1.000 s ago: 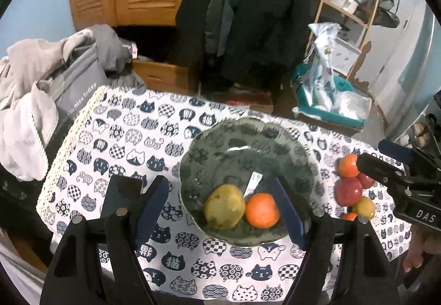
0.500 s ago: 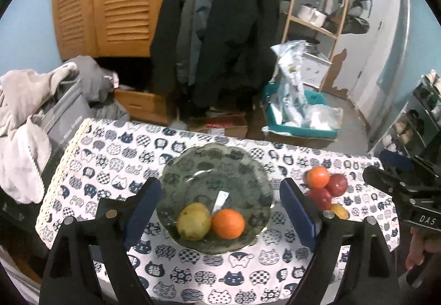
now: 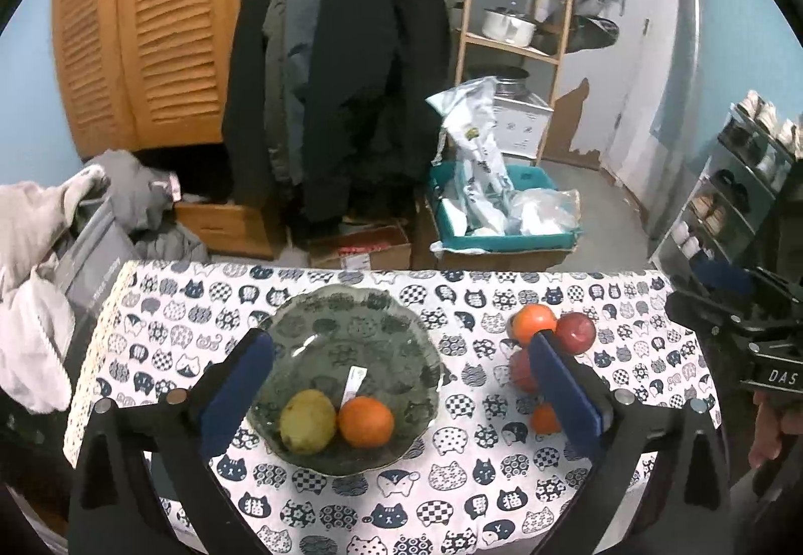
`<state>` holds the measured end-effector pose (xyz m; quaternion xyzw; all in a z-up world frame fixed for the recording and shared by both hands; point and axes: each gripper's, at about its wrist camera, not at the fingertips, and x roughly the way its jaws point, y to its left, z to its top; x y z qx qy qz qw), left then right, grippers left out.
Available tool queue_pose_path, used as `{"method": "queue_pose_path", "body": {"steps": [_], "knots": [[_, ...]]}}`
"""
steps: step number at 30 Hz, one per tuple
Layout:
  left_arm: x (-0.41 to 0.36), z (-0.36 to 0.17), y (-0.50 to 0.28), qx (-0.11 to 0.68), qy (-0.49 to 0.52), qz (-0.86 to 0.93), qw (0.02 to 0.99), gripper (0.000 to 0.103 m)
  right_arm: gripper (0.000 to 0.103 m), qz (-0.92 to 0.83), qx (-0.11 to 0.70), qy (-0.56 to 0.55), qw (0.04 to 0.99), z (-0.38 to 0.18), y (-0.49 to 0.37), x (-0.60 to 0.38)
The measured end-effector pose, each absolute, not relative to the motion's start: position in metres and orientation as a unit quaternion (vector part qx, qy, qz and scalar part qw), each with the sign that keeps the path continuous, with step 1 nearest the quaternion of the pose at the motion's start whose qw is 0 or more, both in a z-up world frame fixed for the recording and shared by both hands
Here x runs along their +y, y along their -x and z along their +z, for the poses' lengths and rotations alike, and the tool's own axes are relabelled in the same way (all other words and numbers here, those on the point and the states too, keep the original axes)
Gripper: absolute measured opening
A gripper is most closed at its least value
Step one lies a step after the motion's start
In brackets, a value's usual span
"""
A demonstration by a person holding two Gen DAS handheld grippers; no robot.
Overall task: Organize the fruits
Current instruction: 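Withdraw both tools up from the bowl toward the fruit cluster, then grasp the yellow-green pear with the right tool while the left tool approaches the fruit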
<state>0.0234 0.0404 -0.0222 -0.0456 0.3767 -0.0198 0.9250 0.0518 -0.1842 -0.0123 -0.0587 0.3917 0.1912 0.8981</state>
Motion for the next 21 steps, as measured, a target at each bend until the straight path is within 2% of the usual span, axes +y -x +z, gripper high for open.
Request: {"method": "queue_pose_path", "body": {"steps": [21], "knots": [[-0.021,-0.049,-0.048,0.418,0.013,-0.054,0.907,0.102,0.085,0.135,0.43,0.032,0.892,-0.043,-0.059,-0.252]]}}
